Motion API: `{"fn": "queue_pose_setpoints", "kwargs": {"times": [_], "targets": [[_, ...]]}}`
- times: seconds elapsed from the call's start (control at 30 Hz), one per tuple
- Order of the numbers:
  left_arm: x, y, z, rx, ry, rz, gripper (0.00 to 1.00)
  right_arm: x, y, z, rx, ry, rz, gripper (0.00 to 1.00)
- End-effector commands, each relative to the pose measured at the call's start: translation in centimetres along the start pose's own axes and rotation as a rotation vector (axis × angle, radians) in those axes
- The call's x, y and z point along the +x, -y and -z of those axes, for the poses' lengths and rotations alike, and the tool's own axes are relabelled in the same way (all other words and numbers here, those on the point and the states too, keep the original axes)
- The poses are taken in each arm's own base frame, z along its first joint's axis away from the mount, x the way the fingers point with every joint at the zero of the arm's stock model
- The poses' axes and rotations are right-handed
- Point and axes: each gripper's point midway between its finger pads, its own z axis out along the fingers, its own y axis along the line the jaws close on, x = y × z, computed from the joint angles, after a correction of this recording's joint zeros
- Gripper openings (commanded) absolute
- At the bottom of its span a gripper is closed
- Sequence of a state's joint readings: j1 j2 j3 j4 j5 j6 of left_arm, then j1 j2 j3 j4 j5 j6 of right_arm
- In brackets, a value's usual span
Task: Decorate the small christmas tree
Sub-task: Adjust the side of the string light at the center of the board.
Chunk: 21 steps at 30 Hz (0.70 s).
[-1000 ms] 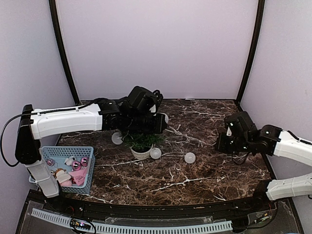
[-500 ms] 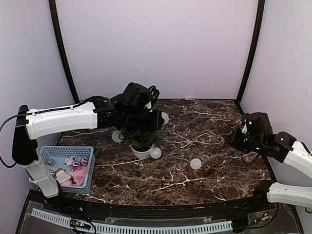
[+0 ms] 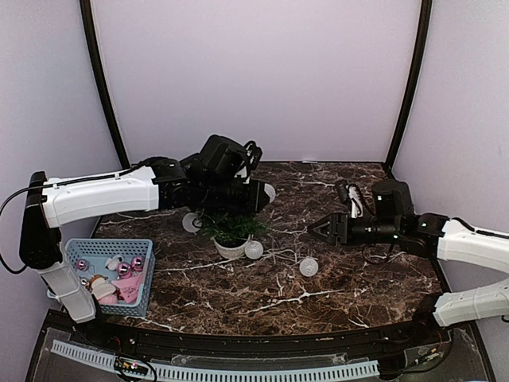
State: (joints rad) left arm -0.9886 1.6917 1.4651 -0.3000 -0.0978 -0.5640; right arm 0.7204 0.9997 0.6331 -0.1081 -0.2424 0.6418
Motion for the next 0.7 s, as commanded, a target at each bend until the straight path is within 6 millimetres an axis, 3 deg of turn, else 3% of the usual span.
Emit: {"fn": "queue_pose_setpoints", "kwargs": {"times": [0.0, 0.13, 0.33, 0.5, 0.67], "targets": [[-1.0, 0.7, 0.9, 0.032, 0.03, -0.009, 0.0, -2.5, -5.4, -2.3, -0.208, 0.069, 0.099, 0.63], [-1.0, 0.6, 0.9, 0.027, 0.029, -0.006, 0.0, -2.9, -7.3, -4.3, -0.251, 0.094, 0.129, 0.63], [-1.1, 0.6, 1.0, 0.03, 0.031, -0.005, 0.0, -4.3, -7.3, -6.5, -0.251, 0.161, 0.102, 0.53], [-1.1, 0.6, 1.1, 0.029, 0.031, -0.005, 0.0, -5.0, -7.3, -7.8, -0.246, 0.177, 0.101, 0.38], [-1.1, 0.7, 1.1, 0.031, 0.03, -0.007, 0.0, -4.5, -6.8, -8.8, -0.229, 0.152, 0.103, 0.22]]}}
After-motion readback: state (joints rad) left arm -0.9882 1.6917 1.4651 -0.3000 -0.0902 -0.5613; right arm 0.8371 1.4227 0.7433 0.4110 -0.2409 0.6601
